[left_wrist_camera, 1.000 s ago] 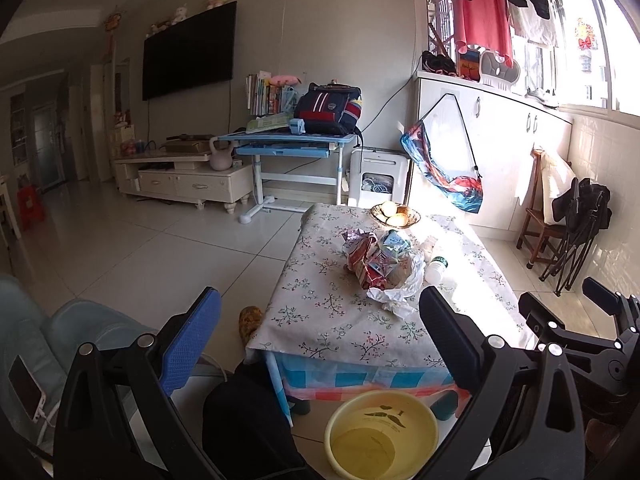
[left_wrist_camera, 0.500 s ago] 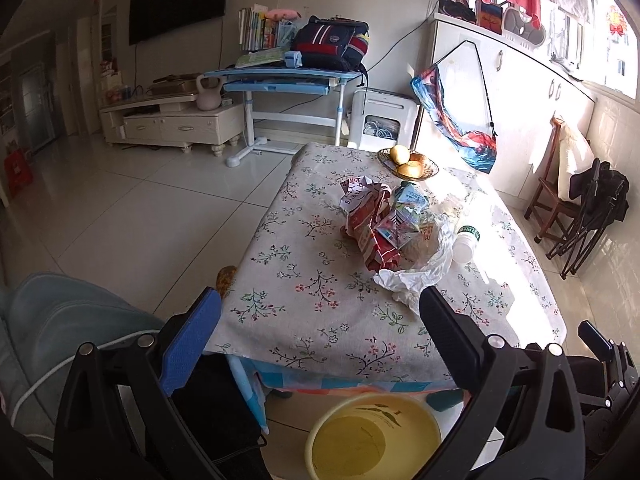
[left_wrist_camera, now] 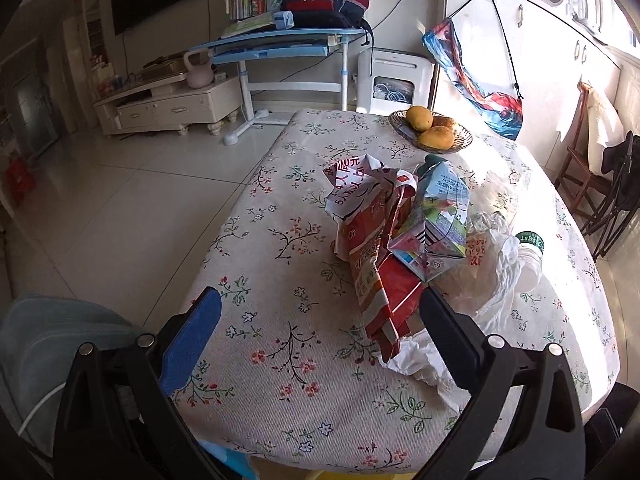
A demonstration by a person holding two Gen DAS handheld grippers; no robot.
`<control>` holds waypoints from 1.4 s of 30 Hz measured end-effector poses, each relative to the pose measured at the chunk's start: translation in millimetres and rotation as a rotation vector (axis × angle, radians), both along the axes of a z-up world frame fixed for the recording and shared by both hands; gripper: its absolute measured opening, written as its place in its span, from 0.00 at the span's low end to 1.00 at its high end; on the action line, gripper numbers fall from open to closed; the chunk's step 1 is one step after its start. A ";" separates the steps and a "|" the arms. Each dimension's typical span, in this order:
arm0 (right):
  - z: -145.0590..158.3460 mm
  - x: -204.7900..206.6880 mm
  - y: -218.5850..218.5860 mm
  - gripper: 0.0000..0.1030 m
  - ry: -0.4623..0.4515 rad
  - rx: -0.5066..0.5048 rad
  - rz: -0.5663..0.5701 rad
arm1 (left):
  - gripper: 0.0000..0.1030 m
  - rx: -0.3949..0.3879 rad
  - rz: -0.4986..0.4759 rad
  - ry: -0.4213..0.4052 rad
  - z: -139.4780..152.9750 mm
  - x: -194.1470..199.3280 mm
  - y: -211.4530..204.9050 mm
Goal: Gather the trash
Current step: 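Grasp the red-and-white snack wrapper with the left tool while the right tool grasps a white tissue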
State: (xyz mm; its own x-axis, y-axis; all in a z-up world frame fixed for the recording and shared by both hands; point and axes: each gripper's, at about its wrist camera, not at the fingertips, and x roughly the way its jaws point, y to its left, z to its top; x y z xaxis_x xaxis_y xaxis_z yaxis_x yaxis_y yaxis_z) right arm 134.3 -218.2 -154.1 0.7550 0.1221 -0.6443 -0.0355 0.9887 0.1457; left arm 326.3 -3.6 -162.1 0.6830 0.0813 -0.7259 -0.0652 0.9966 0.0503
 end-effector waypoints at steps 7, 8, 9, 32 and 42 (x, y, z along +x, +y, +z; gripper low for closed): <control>-6.8 6.1 -3.4 0.94 0.014 0.006 -0.002 | 0.33 -0.096 -0.043 0.065 -18.0 48.8 3.2; -8.7 6.9 -4.1 0.94 0.020 0.009 -0.003 | 0.16 -0.122 -0.050 0.082 -22.2 54.3 6.3; -9.5 7.6 -3.9 0.94 0.021 0.011 -0.002 | 0.12 -0.138 -0.047 0.091 -25.4 57.5 9.3; 7.7 37.1 22.2 0.92 0.005 0.132 0.083 | 0.07 -0.291 -0.043 -0.088 14.0 -48.8 79.8; -16.2 117.0 24.0 0.68 0.136 0.327 0.009 | 0.07 -0.316 -0.032 -0.115 20.2 -71.2 101.8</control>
State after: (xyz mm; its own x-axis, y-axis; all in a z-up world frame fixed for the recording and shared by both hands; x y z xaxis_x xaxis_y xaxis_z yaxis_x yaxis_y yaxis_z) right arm 251.4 -194.3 -170.3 0.6627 0.3450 -0.6646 -0.0027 0.8886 0.4586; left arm 255.1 98.1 -141.9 0.7602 -0.1578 -0.6302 -0.0214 0.9635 -0.2670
